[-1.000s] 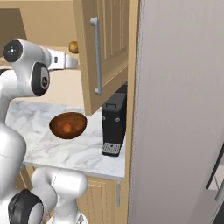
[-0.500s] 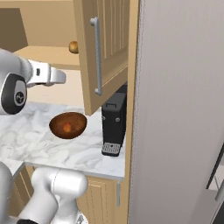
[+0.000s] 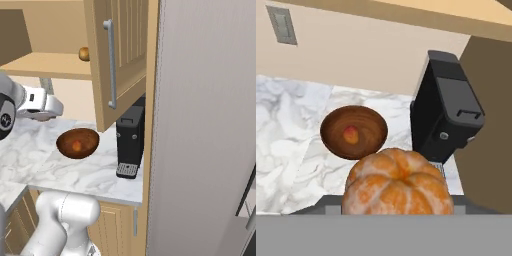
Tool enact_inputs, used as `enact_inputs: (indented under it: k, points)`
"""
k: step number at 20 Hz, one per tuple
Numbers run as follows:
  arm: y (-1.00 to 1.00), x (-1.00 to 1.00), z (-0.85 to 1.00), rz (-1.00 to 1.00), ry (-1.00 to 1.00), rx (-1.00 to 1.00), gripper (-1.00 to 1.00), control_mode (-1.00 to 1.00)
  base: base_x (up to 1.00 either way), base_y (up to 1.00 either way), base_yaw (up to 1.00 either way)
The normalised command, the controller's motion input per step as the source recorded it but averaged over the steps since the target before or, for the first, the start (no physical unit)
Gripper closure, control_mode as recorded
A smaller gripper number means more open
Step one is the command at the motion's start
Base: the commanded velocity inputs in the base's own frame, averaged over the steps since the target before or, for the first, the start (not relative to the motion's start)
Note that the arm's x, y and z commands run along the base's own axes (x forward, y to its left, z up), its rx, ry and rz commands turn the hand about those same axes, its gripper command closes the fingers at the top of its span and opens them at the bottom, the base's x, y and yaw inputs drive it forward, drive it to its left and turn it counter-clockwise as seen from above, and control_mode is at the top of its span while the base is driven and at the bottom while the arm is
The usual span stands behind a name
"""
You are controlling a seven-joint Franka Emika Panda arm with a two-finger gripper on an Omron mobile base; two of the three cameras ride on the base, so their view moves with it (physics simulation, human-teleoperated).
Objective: Open the cabinet. Pick the tangerine and mango from the cabinet and place them into the bowl. Then close the cabinet.
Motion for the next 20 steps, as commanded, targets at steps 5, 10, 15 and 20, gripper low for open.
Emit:
enact_inputs:
  k: [5, 10, 15, 20]
  points:
    - [0.28, 0.20, -0.36, 0.04, 0.01, 0.02, 1.00, -1.00, 0.00, 0.00, 0.00]
    - [0.04, 0.39, -0.19, 0.00, 0.00, 0.00, 1.00, -1.00, 0.00, 0.00, 0.00]
    - [0.01, 0.62, -0.22, 0.00, 0.06, 0.00, 1.00, -1.00, 0.00, 0.00, 0.00]
    - [0.07, 0.57, -0.32, 0.00, 0.13, 0.06, 1.00, -1.00, 0.00, 0.00, 0.00]
